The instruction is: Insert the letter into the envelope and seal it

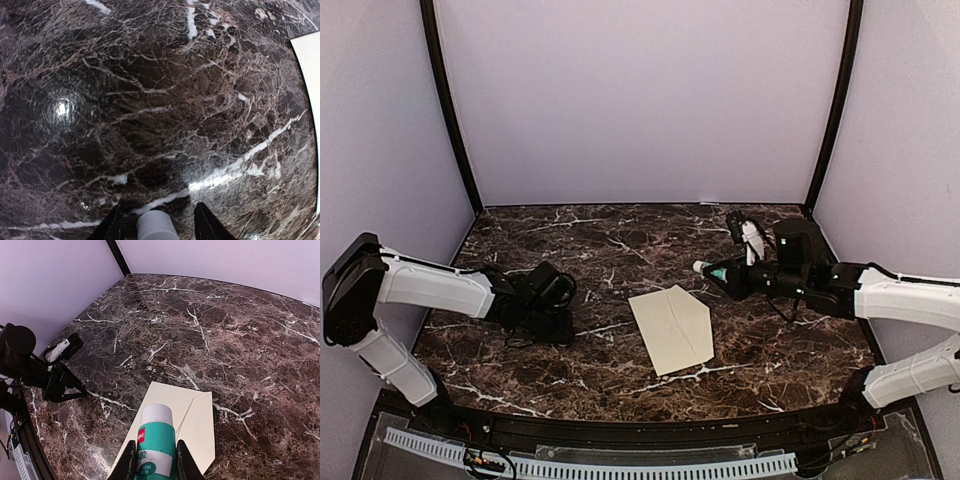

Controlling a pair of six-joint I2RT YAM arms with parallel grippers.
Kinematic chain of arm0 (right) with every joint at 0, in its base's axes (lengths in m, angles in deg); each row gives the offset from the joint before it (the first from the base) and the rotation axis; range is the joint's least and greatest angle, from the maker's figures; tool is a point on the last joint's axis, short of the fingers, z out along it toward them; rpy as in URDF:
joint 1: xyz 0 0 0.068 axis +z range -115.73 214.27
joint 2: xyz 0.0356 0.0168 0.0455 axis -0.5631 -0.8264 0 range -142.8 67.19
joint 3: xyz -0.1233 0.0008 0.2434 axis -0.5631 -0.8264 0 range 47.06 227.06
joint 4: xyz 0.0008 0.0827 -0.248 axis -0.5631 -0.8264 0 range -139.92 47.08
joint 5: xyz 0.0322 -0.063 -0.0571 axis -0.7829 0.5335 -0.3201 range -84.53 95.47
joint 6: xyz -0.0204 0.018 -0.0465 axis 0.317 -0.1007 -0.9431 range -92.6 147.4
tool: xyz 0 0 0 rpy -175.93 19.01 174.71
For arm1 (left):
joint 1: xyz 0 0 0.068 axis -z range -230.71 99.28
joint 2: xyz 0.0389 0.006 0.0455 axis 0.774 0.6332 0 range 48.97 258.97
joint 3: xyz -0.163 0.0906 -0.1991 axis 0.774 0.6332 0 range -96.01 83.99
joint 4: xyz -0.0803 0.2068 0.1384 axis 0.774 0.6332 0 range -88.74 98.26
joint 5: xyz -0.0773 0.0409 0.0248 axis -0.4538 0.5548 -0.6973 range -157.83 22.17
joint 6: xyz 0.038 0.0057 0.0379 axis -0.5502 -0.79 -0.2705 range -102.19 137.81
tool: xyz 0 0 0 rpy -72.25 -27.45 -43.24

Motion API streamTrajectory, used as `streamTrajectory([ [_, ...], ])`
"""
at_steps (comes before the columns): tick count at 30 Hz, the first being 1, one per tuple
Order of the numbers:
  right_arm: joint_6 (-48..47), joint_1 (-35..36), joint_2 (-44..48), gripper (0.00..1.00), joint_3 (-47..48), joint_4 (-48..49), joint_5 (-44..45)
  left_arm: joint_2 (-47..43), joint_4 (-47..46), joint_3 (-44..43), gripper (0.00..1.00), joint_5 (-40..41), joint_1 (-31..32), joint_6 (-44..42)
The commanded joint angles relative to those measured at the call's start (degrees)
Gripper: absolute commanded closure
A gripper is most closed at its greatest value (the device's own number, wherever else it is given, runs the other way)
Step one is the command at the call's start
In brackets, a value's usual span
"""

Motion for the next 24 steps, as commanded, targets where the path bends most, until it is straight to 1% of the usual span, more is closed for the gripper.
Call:
streamTrajectory([
  [1, 0.40, 0.26, -0.29, 1.00, 3.99, -3.67, 1.87, -2.79, 0.09, 1.71, 0.50, -0.19, -0.45, -0.02],
  [3, 0.81, 0.23, -0.61, 1.00, 5.03, -5.94, 1.89, -3.52, 0.14, 1.32, 0.46, -0.07, -0.45, -0.36],
  [7, 1.38, 0.26, -1.16, 1.00, 7.91, -11.03, 1.05, -5.65, -0.14, -0.51, 0.45, 0.71, -0.41, -2.27],
  [11, 1.80, 0.22, -0.69, 1.00, 9.08, -13.82, -2.42, -9.47, -6.28, -2.06, 0.45, -0.96, 1.36, -9.14],
  [15, 3.37, -0.04, -1.26, 1.00, 11.28, -16.50, -6.08, -11.02, -14.82, -5.30, 0.47, -0.21, 6.59, -19.56],
  [16, 4.16, -0.15, -1.75, 1.00, 12.18, -17.88, -6.37, -10.64, -16.93, -6.61, 0.47, 1.46, 8.32, -24.01],
  [17, 4.95, -0.32, -2.27, 1.00, 13.15, -19.30, -6.60, -10.40, -18.49, -6.96, 0.47, 3.27, 9.25, -26.73],
  [18, 5.68, -0.41, -2.94, 1.00, 13.99, -20.64, -7.00, -10.00, -22.13, -7.14, 0.47, 3.98, 10.70, -31.89],
  [19, 6.14, -0.58, -3.52, 1.00, 14.89, -21.96, -8.01, -9.86, -26.29, -6.96, 0.47, 4.40, 11.23, -34.72],
  [20, 6.55, -0.61, -4.12, 1.00, 15.62, -22.92, -9.12, -9.75, -28.49, -6.26, 0.47, 3.80, 11.98, -40.26],
  [21, 6.87, -0.70, -4.59, 1.00, 16.30, -23.97, -10.13, -9.73, -32.45, -5.86, 0.46, 1.28, 12.22, -42.68],
  [22, 7.08, -0.70, -5.03, 1.00, 16.92, -24.94, -11.00, -9.72, -34.17, -5.13, 0.46, -0.49, 12.30, -47.26],
  [23, 7.26, -0.70, -5.47, 1.00, 17.50, -25.92, -11.54, -9.76, -38.00, -4.64, 0.46, -4.25, 12.56, -49.52],
  [24, 7.42, -0.70, -5.97, 1.00, 18.11, -26.99, -12.06, -9.95, -40.06, -3.39, 0.45, -5.76, 12.73, -54.20],
])
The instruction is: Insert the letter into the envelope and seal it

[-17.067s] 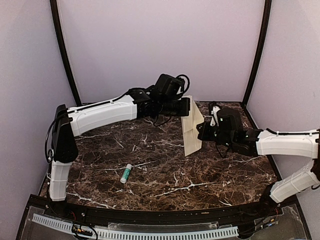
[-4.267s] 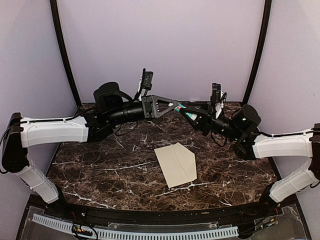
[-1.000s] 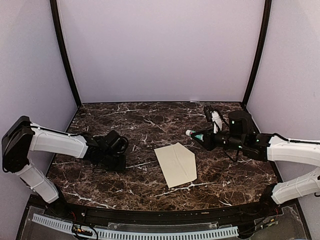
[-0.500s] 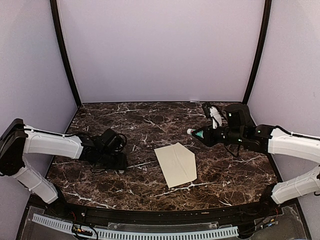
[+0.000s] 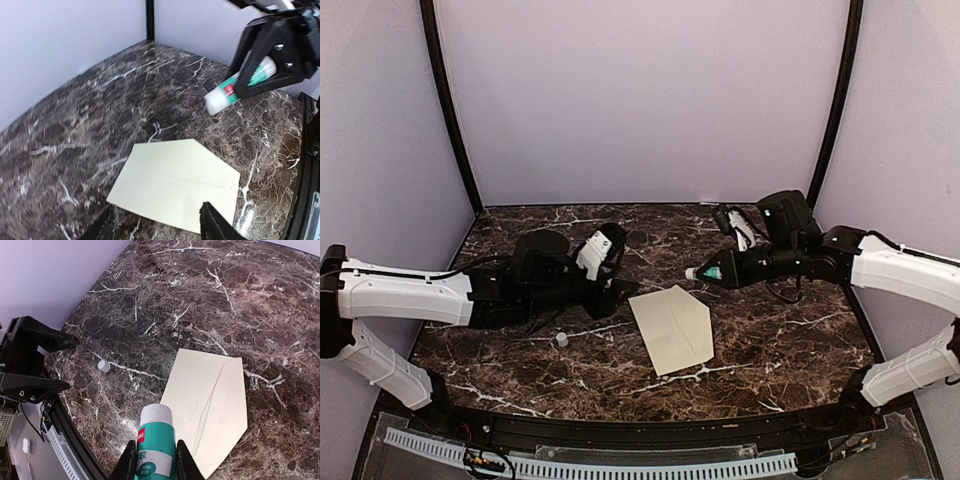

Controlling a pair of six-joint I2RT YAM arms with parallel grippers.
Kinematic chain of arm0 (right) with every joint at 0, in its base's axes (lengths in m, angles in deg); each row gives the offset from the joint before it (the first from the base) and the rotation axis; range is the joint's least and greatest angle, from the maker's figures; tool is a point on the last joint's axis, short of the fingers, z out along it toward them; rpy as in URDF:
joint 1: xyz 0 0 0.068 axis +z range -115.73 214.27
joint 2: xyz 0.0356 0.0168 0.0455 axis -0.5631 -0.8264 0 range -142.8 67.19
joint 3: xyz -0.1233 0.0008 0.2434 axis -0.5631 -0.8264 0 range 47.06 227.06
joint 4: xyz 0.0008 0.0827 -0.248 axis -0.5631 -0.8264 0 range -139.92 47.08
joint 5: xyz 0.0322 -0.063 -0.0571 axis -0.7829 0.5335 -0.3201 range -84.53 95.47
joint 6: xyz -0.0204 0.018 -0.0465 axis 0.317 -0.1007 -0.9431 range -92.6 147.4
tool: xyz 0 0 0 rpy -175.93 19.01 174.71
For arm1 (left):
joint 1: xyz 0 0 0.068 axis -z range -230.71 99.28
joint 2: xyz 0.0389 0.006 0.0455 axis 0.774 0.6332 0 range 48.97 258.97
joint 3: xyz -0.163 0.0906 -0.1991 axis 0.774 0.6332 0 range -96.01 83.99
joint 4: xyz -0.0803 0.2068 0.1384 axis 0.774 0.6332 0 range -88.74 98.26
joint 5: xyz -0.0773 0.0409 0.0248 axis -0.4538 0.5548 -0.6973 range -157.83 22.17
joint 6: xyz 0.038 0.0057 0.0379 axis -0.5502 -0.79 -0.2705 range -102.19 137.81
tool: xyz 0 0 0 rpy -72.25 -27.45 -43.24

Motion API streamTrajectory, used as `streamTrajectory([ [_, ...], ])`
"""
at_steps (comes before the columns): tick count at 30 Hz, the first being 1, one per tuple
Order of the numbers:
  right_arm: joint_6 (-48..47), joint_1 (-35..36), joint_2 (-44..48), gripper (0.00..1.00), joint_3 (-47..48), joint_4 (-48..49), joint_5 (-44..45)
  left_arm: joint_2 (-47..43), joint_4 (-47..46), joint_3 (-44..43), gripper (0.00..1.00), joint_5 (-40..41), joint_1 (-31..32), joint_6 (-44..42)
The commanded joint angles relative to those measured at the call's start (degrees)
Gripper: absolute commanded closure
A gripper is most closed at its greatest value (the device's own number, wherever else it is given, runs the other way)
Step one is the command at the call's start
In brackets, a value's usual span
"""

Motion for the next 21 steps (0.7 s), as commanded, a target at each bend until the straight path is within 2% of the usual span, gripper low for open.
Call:
streamTrajectory([
  [1, 2.26, -0.44, -1.91, 1.00, 3.49, -5.63, -4.64, -0.72, -18.40, 3.05, 0.45, -10.73, 0.95, -23.85],
  [4, 2.32, -0.44, -3.76, 1.00, 5.09, -7.36, -6.83, 1.25, -21.80, 2.50, 0.44, -17.18, 1.44, -29.58],
  [12, 1.87, -0.35, -5.76, 1.00, 6.16, -8.08, -8.98, 12.27, -15.57, -8.45, 0.44, -26.43, 1.76, -36.50],
  [21, 0.79, -0.35, -7.24, 1.00, 7.40, -8.08, -11.09, 20.41, -13.78, -15.38, 0.46, -26.82, 1.77, -38.95],
])
